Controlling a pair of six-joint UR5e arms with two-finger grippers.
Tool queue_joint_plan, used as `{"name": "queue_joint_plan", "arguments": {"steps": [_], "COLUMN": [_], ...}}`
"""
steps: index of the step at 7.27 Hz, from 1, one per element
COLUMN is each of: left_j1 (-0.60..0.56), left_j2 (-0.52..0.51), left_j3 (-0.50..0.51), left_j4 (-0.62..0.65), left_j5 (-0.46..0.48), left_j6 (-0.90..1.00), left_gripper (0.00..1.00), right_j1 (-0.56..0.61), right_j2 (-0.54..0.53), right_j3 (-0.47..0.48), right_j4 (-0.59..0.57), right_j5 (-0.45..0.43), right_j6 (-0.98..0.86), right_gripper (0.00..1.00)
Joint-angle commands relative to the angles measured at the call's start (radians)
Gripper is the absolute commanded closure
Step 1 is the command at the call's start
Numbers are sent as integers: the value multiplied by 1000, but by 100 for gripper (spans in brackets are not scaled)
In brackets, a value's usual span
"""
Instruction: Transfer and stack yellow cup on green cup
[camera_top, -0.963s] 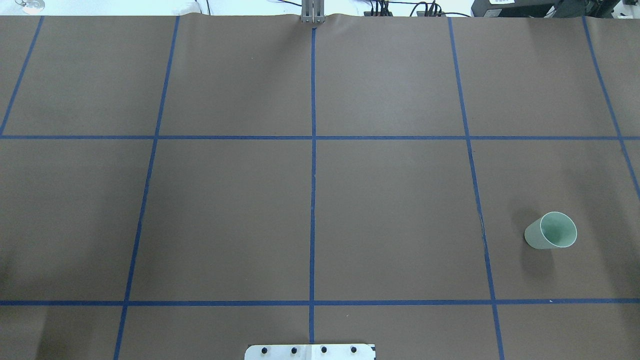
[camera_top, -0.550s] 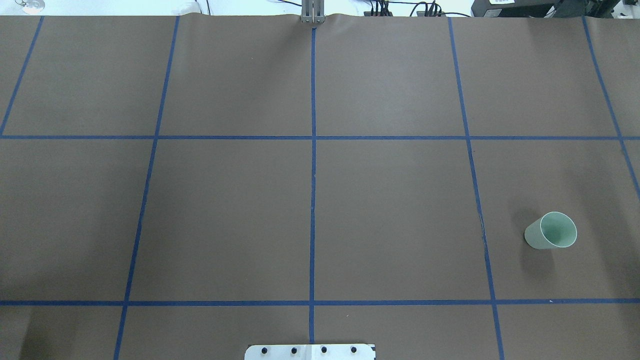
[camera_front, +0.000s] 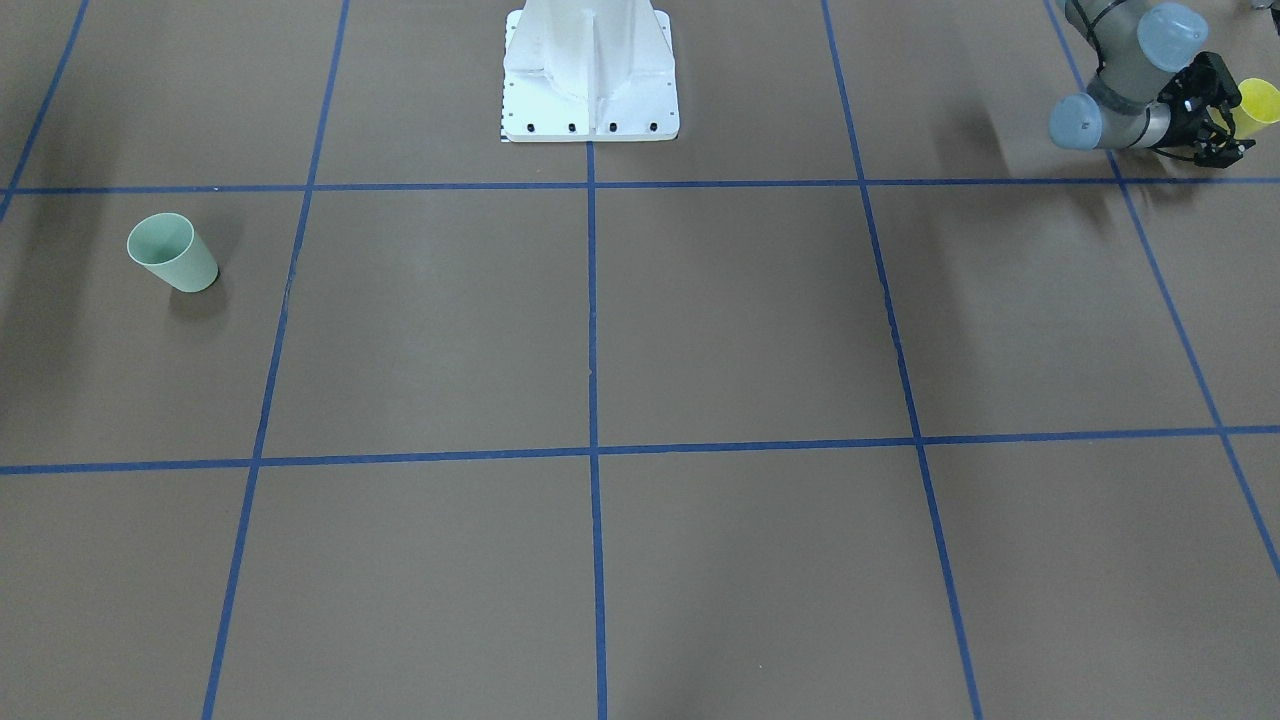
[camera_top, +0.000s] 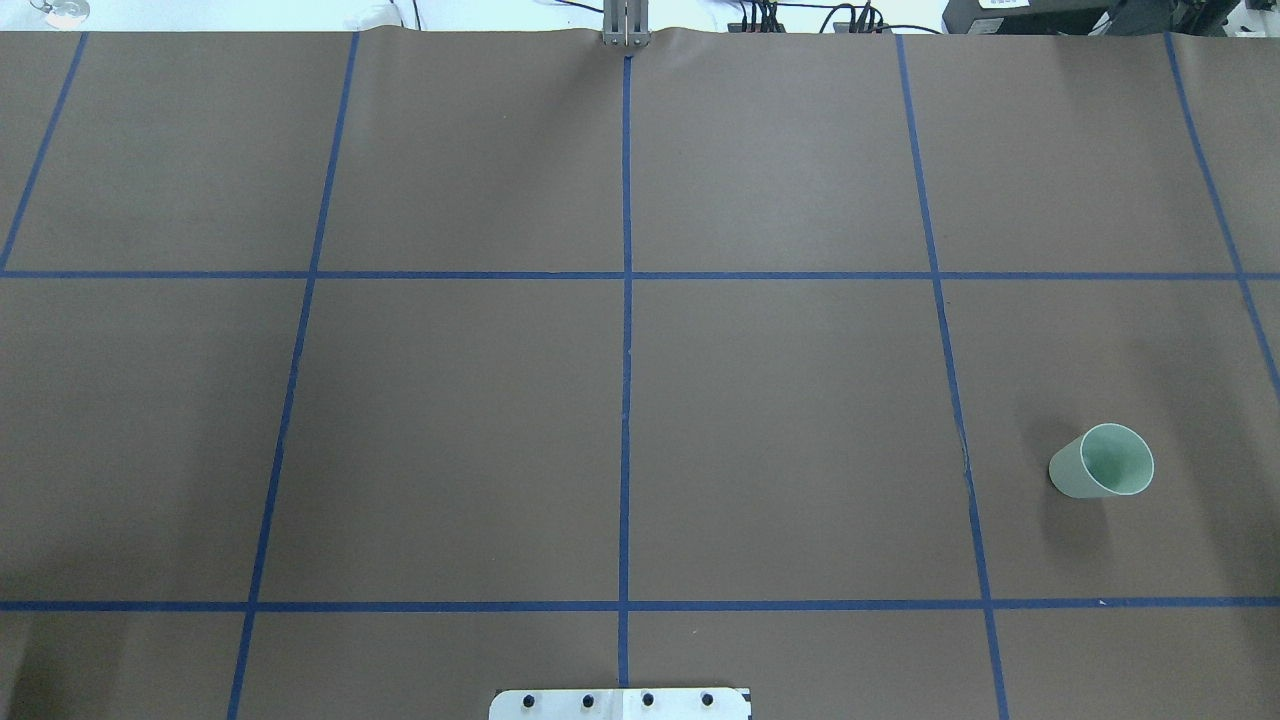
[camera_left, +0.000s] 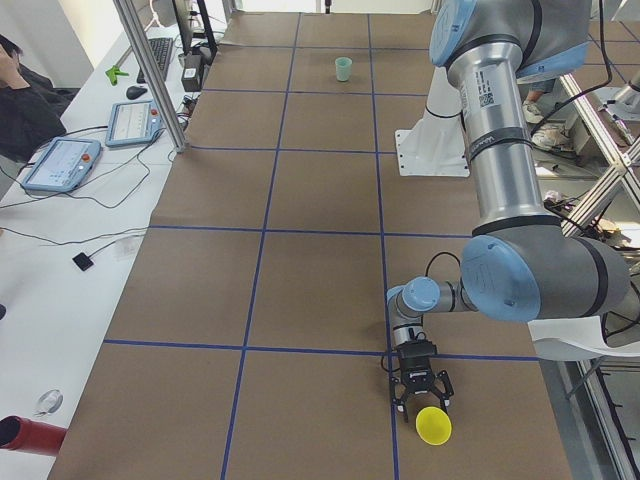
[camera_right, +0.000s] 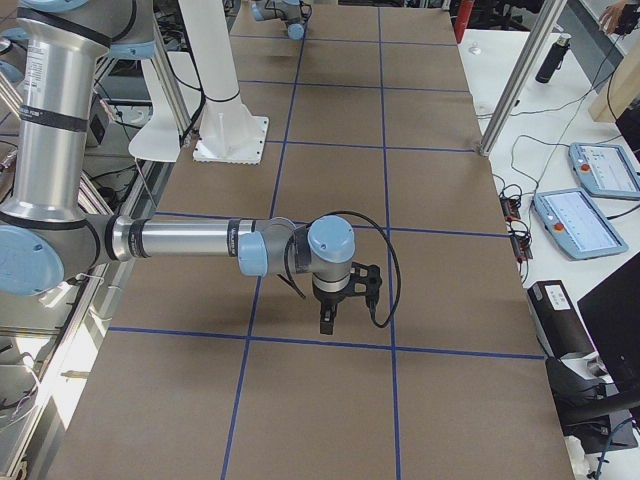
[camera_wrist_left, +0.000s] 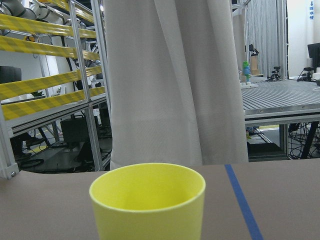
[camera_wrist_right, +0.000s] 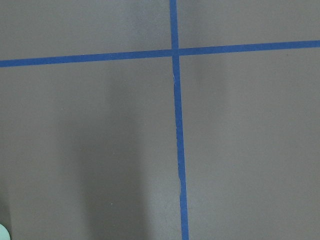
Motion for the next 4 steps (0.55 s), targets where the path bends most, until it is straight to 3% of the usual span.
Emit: {"name": "queue_joint_plan", "arguments": {"steps": [1, 4], "left_j1": [17, 31], "left_j2": [0, 0], "left_j3": [12, 78], "left_j4": [-3, -44], "left_j5": [-10, -24], "left_j6": [-27, -25], "left_gripper": [0, 0], "right_j1": [0, 0], "right_j2": [0, 0], "right_j3": [0, 3], "right_j4": [0, 2], "right_j5": [0, 0], "right_j6": [-1, -1], "right_gripper": [0, 0]}}
